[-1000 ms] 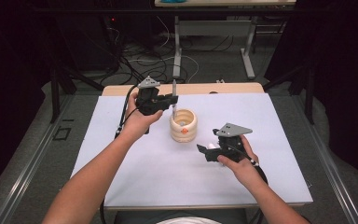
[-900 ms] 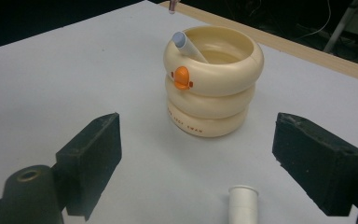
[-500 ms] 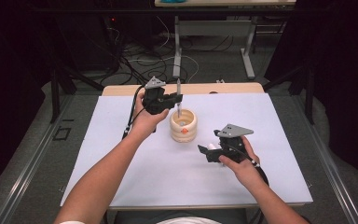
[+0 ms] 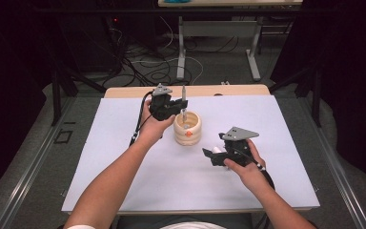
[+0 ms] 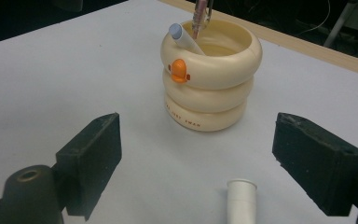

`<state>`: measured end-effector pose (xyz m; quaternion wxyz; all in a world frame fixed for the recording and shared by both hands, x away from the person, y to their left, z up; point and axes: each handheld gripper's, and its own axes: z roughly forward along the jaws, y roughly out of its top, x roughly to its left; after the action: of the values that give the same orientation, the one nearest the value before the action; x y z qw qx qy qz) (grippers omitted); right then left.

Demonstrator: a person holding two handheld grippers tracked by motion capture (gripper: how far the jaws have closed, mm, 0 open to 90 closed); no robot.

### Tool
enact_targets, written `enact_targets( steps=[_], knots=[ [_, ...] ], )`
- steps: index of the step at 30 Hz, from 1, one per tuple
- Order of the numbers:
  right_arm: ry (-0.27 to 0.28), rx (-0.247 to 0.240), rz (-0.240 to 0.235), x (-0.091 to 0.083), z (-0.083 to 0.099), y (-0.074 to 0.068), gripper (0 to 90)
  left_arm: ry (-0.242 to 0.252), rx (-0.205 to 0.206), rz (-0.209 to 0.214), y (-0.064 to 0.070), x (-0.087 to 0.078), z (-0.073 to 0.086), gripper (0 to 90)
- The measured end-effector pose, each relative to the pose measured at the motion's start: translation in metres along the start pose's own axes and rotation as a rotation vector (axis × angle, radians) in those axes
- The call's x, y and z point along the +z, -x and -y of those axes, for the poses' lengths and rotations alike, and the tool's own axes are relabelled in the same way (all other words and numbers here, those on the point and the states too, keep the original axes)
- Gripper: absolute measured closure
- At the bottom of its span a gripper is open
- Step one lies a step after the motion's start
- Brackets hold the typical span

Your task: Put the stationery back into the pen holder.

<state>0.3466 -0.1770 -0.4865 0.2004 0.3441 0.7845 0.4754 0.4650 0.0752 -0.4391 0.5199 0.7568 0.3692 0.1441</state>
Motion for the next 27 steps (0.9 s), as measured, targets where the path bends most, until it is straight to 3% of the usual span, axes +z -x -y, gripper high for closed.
enact_targets(
  steps=[6,7,27],
  knots=[
    [0.001,0.006,0.002,0.001,0.001,0.0,15.7,-0.023,0.007,-0.011,-0.001,0.005,0.006,79.1],
    [-0.021,-0.002,-0.008,0.0,0.0,0.001,15.7,-0.017,0.005,-0.016,-0.001,0.006,0.007,79.1],
    [-0.009,-0.009,-0.003,0.002,0.002,0.0,15.7,-0.053,0.002,-0.04,-0.005,0.014,0.023,78.9]
  ],
)
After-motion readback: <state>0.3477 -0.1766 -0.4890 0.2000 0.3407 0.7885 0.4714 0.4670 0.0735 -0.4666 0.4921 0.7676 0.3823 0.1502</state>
